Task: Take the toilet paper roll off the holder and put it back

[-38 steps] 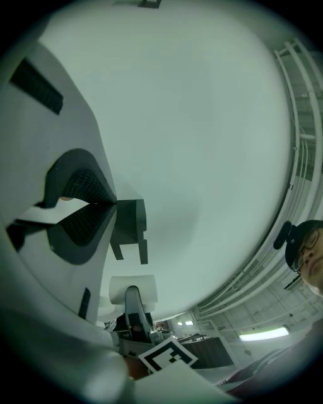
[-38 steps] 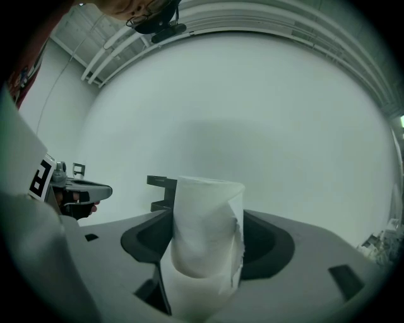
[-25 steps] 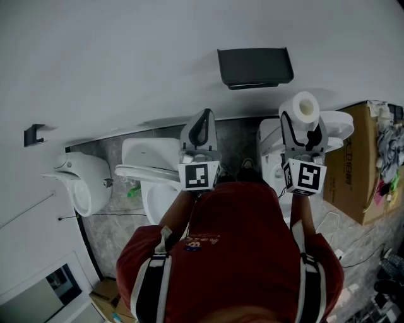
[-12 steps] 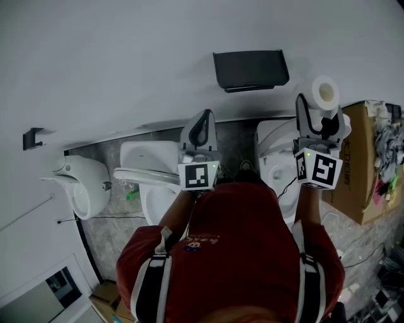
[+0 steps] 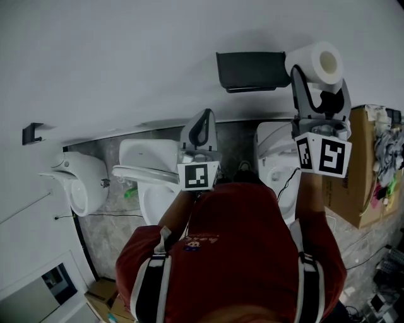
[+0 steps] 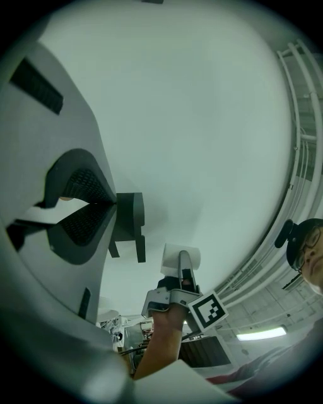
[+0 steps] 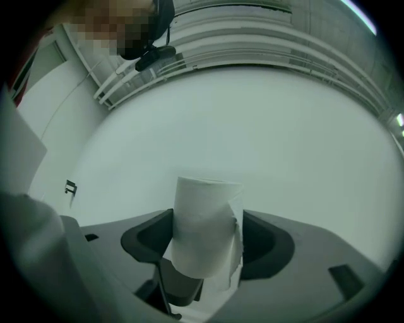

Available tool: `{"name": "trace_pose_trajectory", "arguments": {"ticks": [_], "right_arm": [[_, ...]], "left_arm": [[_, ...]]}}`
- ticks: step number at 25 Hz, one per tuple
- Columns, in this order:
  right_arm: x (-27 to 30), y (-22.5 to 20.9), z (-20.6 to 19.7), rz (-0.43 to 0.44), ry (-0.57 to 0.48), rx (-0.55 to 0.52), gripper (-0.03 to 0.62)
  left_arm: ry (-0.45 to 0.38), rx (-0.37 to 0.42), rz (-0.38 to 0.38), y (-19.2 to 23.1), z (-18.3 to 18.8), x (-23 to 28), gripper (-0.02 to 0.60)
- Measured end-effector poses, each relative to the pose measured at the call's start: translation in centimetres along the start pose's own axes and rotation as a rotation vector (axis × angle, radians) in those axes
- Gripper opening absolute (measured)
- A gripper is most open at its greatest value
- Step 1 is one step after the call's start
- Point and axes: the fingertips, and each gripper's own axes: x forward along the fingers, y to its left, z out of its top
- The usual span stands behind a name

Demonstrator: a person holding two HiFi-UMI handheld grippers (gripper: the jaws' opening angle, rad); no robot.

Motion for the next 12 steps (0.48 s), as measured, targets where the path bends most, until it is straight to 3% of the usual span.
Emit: {"name": "trace_pose_trajectory", "arguments": {"ticks": [12], "right_arm": [[3.4, 4.9, -2.6, 0.124, 0.129, 0.05, 0.321]], "left_arm": [[0.004, -0.015, 0.047, 1.3, -0.2, -0.8, 0.015]]}}
